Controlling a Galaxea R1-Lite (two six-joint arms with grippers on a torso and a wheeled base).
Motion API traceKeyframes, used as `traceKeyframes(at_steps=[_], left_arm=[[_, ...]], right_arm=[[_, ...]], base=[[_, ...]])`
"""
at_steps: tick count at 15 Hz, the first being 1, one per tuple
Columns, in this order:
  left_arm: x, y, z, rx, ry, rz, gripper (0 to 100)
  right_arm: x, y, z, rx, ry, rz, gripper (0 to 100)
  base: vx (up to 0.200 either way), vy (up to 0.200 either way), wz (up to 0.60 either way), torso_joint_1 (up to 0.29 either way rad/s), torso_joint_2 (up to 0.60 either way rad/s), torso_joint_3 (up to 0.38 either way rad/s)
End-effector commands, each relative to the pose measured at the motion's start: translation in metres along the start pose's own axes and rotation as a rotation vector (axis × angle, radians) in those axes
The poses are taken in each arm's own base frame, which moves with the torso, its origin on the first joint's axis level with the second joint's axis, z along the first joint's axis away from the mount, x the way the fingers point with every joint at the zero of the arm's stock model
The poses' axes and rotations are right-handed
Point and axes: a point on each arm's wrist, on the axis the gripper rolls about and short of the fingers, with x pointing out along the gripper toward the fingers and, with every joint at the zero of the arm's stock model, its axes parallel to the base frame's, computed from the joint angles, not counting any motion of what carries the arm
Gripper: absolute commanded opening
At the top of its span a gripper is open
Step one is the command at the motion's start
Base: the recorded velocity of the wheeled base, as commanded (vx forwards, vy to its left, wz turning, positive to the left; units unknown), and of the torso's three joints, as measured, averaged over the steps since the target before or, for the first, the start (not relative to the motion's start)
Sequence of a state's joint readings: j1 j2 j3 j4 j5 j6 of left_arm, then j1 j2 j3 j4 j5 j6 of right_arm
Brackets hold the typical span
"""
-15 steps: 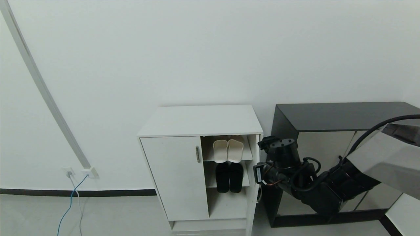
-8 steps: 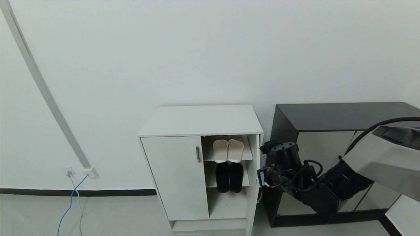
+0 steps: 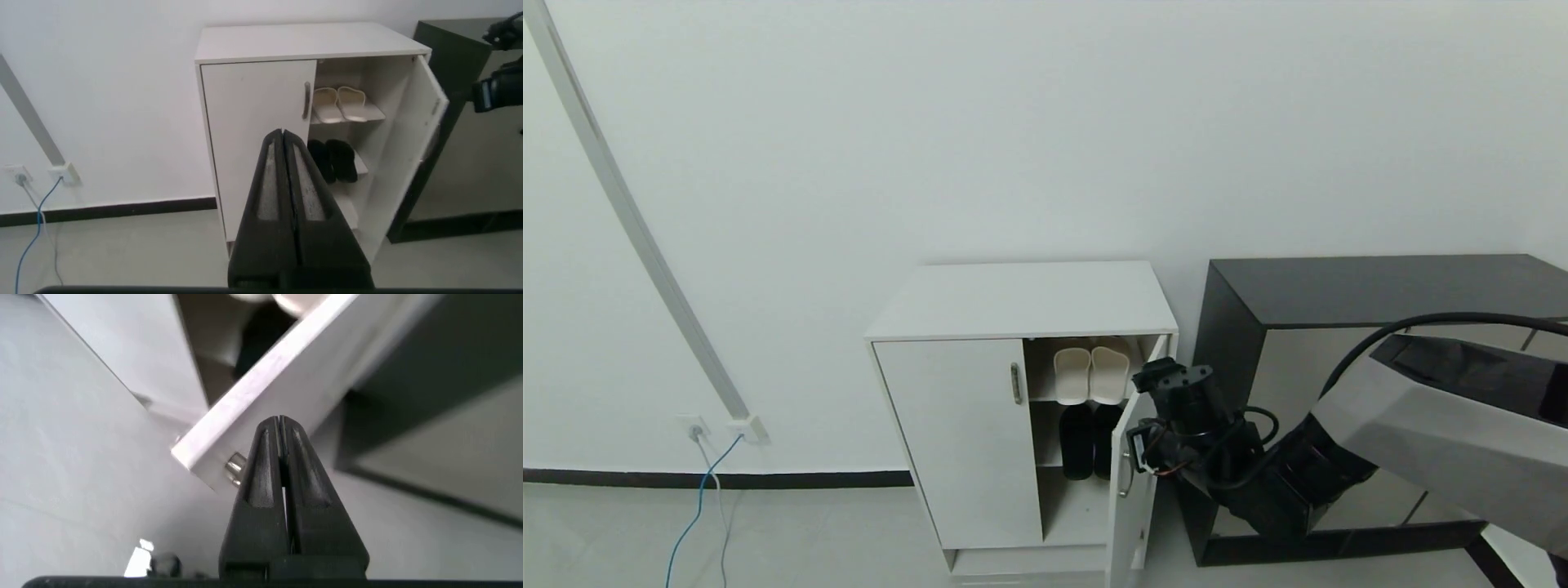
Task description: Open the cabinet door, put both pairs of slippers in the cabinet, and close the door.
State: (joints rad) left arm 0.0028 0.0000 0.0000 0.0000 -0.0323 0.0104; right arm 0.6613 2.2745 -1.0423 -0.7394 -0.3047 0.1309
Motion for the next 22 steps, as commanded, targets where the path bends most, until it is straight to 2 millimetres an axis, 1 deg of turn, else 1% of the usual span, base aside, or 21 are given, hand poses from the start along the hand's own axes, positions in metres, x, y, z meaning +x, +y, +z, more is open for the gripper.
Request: traceKeyframes(at_steps=[1,4,5,7,8,10,15,18,20,22], left_arm=[[0.000,0.000,0.000,0.002,0.000,0.000,0],[0.000,0.000,0.000,0.002,0.000,0.000,0],[0.000,0.000,0.000,0.002,0.000,0.000,0],[0.000,0.000,0.000,0.000,0.000,0.000,0],[0.000,0.000,0.000,0.000,0.000,0.000,0],[0.000,0.000,0.000,0.000,0.000,0.000,0],[0.000,0.000,0.000,-0.001,0.000,0.000,0],[0.000,0.000,0.000,-0.001,0.000,0.000,0],[0.000,0.000,0.000,0.000,0.000,0.000,0],[0.000,0.000,0.000,0.000,0.000,0.000,0]], right_arm=[[-0.001,0.002,0.000,0.006,-0.015,0.008,0],[-0.014,-0.001,0.001,0.051,-0.049,0.048,0],[-0.031,-0.001,-0.004,0.059,-0.076,0.124,0],[-0.046,0.001,-0.012,0.057,-0.107,0.216,0],[-0.056,0.004,-0.021,0.047,-0.111,0.272,0],[-0.064,0.006,-0.031,0.036,-0.118,0.332,0],[-0.064,0.007,-0.041,0.023,-0.086,0.337,0],[-0.061,0.010,-0.050,0.007,-0.059,0.341,0],[-0.048,0.013,-0.057,-0.008,-0.049,0.335,0],[-0.034,0.013,-0.055,-0.001,-0.064,0.323,0]], base=[[0.000,0.000,0.00,0.000,0.00,0.000],[0.000,0.000,0.00,0.000,0.00,0.000],[0.000,0.000,0.00,0.000,0.00,0.000],[0.000,0.000,0.00,0.000,0.00,0.000],[0.200,0.000,0.00,0.002,0.00,0.012],[0.200,0.000,0.00,0.002,0.00,0.000],[0.200,0.000,0.00,-0.001,0.00,0.001],[0.200,0.000,0.00,-0.001,0.00,0.006],[0.000,0.000,0.00,0.000,0.00,0.000],[0.000,0.000,0.00,0.000,0.00,0.000]])
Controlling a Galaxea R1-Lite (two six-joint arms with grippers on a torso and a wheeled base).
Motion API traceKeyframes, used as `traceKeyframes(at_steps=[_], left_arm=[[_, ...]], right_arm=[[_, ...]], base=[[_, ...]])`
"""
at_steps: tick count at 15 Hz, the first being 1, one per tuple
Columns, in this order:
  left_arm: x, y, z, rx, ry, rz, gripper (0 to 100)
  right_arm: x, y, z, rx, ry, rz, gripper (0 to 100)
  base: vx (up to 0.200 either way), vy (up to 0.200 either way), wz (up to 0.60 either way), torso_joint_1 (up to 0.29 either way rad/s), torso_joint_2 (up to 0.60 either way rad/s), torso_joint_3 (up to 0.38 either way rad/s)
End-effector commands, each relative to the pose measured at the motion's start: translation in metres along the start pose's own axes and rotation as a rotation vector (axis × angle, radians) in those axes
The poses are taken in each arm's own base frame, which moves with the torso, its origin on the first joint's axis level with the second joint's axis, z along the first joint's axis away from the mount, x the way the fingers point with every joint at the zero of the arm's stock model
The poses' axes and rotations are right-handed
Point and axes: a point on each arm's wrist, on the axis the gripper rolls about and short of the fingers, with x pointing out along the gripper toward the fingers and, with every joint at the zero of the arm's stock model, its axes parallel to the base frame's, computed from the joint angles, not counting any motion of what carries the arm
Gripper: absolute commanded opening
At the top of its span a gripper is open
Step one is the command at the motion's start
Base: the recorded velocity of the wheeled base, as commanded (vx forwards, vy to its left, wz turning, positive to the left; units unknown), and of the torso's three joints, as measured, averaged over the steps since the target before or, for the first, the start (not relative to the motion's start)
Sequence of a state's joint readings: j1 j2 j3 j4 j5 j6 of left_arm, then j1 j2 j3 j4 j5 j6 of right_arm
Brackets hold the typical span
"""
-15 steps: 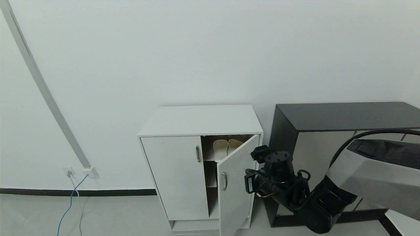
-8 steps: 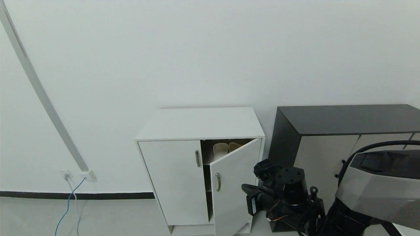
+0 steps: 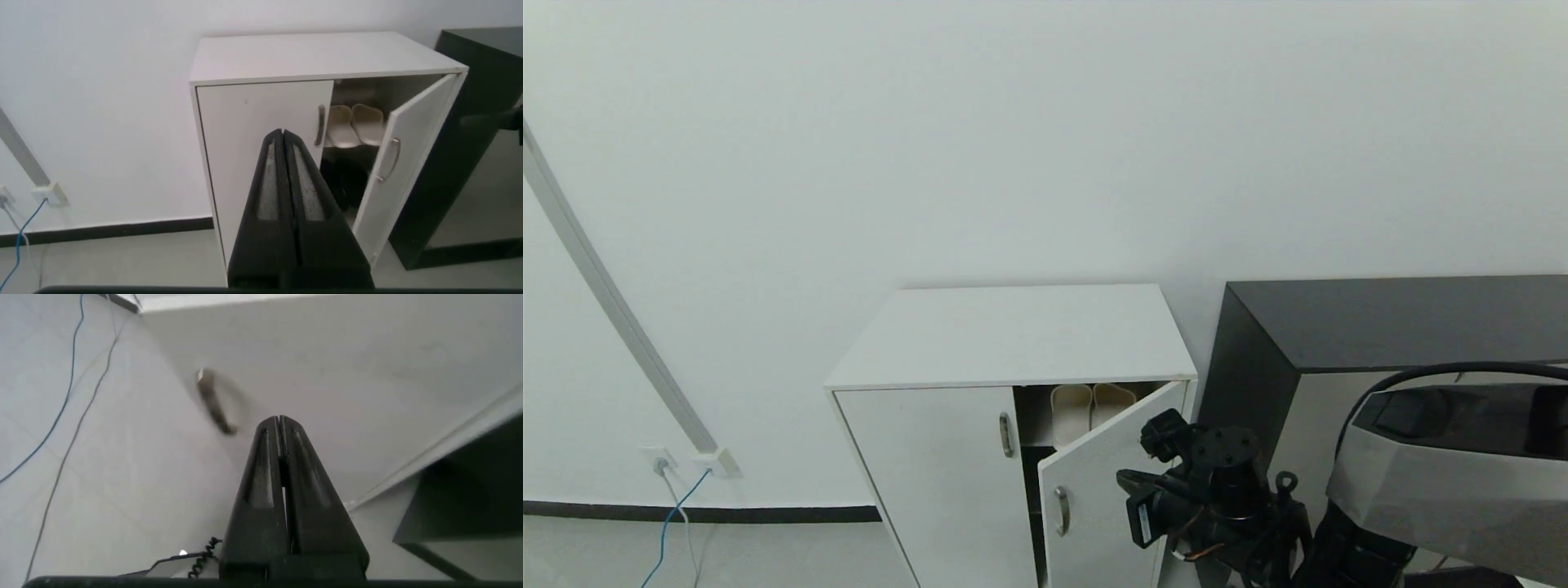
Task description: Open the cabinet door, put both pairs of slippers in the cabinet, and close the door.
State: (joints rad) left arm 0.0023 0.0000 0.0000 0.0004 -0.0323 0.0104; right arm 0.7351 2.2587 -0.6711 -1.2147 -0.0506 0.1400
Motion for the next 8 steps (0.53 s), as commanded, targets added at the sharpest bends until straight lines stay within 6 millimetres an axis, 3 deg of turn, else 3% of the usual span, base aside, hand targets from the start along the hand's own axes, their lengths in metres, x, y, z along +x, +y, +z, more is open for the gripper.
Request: traceKeyframes(at_steps=[1,8], left_arm=[[0.000,0.000,0.000,0.000,0.000,0.001,0],[0.000,0.000,0.000,-0.006,0.000,0.009,0]], right_arm=[[0.017,-0.008,-0.004,0.007,0.005,-0.021,0],[0.063,-0.031,0.010,0.031,-0.036,-0.077,0]], base=[[0.000,0.000,0.00,0.000,0.00,0.000],[0.000,0.000,0.00,0.000,0.00,0.000]])
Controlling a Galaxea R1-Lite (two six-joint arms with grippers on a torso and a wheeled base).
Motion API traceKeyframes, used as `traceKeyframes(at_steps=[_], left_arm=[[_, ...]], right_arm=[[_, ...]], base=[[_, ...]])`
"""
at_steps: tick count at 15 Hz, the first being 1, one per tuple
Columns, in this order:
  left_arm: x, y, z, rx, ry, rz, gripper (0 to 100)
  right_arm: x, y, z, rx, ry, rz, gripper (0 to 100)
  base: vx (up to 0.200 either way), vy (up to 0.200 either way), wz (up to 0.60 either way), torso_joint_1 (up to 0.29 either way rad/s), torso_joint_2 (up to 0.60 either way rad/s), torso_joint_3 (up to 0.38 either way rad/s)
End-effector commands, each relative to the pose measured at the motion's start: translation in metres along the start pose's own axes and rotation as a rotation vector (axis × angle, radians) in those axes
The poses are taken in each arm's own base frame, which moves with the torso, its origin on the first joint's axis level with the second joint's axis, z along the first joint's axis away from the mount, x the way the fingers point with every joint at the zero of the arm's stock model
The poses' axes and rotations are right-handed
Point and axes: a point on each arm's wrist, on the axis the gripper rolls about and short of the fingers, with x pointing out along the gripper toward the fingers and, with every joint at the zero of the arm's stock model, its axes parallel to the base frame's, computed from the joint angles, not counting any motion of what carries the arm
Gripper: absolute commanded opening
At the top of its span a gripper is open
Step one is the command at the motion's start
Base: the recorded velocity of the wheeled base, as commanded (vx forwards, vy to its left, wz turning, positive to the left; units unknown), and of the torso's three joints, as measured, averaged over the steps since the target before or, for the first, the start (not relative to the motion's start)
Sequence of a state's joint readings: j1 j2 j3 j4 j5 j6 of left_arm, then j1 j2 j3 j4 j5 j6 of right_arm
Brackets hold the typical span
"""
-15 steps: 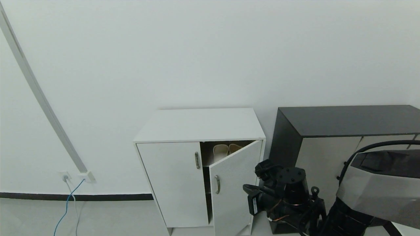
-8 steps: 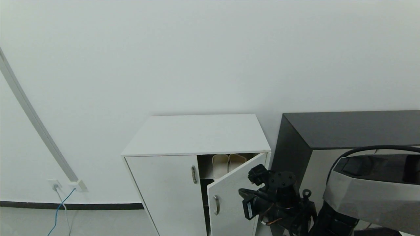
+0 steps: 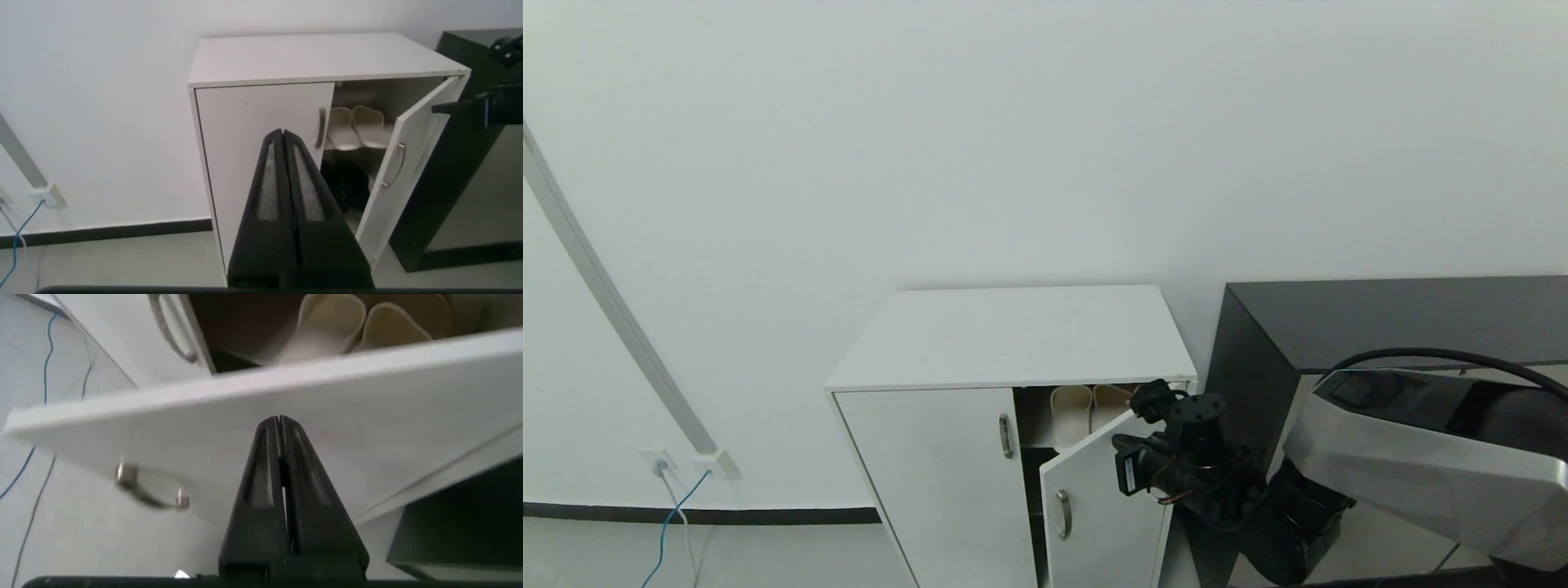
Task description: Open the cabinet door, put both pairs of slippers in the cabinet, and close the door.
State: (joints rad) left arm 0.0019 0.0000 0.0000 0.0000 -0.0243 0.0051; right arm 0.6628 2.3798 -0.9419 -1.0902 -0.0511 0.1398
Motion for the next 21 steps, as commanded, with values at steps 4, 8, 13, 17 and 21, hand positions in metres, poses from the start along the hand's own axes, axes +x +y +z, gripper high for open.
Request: traceKeyframes(at_steps=[4,8,13,17,21], left_arm=[[0.000,0.000,0.000,-0.002,0.000,0.004,0],[0.000,0.000,0.000,-0.002,0.000,0.004,0],[0.000,0.000,0.000,-0.002,0.000,0.004,0],[0.000,0.000,0.000,-0.002,0.000,0.004,0],[0.000,0.000,0.000,-0.002,0.000,0.004,0]], right_arm=[[0.023,-0.016,0.002,0.014,-0.016,-0.034,0],[0.034,-0.022,0.006,0.019,-0.022,-0.046,0],[0.044,-0.031,0.018,0.027,-0.031,-0.067,0],[0.050,-0.037,0.022,0.031,-0.038,-0.079,0],[0.052,-0.041,0.027,0.034,-0.051,-0.085,0]], base=[[0.000,0.000,0.00,0.000,0.00,0.000],[0.000,0.000,0.00,0.000,0.00,0.000],[0.000,0.000,0.00,0.000,0.00,0.000],[0.000,0.000,0.00,0.000,0.00,0.000],[0.000,0.000,0.00,0.000,0.00,0.000]])
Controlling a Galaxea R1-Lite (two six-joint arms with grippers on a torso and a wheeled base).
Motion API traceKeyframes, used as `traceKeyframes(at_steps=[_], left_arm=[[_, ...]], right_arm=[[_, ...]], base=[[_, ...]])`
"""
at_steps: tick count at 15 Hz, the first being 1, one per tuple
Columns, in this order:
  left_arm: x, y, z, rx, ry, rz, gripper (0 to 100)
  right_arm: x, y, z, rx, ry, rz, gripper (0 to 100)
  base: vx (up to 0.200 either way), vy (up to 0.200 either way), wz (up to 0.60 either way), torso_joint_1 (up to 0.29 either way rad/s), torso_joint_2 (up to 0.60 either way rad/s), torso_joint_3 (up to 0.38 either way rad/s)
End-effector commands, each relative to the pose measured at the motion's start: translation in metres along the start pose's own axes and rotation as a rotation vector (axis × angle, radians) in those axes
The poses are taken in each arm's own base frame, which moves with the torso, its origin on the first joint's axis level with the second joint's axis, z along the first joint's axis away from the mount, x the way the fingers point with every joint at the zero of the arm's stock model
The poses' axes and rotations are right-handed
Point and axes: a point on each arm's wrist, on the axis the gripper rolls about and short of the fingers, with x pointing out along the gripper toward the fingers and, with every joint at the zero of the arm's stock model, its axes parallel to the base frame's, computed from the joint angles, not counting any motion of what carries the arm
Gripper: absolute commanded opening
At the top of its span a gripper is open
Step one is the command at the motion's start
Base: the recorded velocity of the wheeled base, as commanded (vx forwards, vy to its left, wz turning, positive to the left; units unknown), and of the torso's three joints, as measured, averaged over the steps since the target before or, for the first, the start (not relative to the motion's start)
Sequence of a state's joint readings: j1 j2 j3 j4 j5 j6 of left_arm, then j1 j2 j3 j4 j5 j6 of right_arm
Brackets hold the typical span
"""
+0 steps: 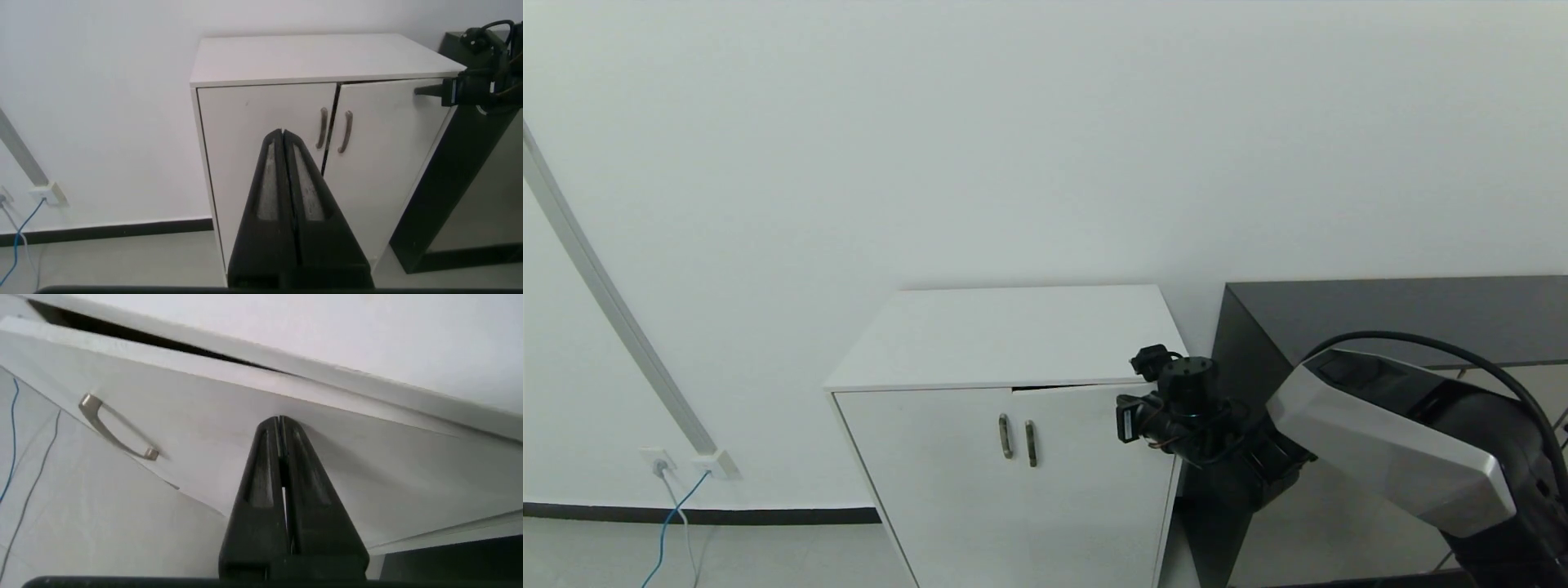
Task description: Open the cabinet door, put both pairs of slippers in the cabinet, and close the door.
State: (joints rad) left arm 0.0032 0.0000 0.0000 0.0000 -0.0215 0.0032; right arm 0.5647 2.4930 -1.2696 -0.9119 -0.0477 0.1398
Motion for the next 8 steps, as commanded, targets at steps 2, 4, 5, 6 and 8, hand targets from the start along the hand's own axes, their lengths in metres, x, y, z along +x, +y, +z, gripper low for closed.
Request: traceKeyframes(at_steps=[2,4,5,6,8], left_arm=[[0.0000,0.0000,0.0000,0.000,0.000,0.000,0],[0.0000,0.0000,0.0000,0.000,0.000,0.000,0],[0.0000,0.0000,0.0000,0.000,0.000,0.000,0],[0.0000,0.0000,0.0000,0.000,0.000,0.001,0],[0.0000,0.0000,0.0000,0.000,0.000,0.000,0]], right_arm=[[0.0022,-0.0032,0.0033,0.002,0.001,-0.008,0],[0.0034,-0.0058,0.0050,0.004,-0.003,-0.013,0],[0.0031,-0.0057,0.0057,0.004,-0.005,-0.013,0],[0.0031,-0.0050,0.0058,0.004,-0.006,-0.011,0],[0.0032,-0.0033,0.0078,0.003,-0.015,-0.008,0]], base=[[0.000,0.000,0.00,0.000,0.00,0.000],[0.000,0.000,0.00,0.000,0.00,0.000],[0.000,0.000,0.00,0.000,0.00,0.000],[0.000,0.000,0.00,0.000,0.00,0.000],[0.000,0.000,0.00,0.000,0.00,0.000]])
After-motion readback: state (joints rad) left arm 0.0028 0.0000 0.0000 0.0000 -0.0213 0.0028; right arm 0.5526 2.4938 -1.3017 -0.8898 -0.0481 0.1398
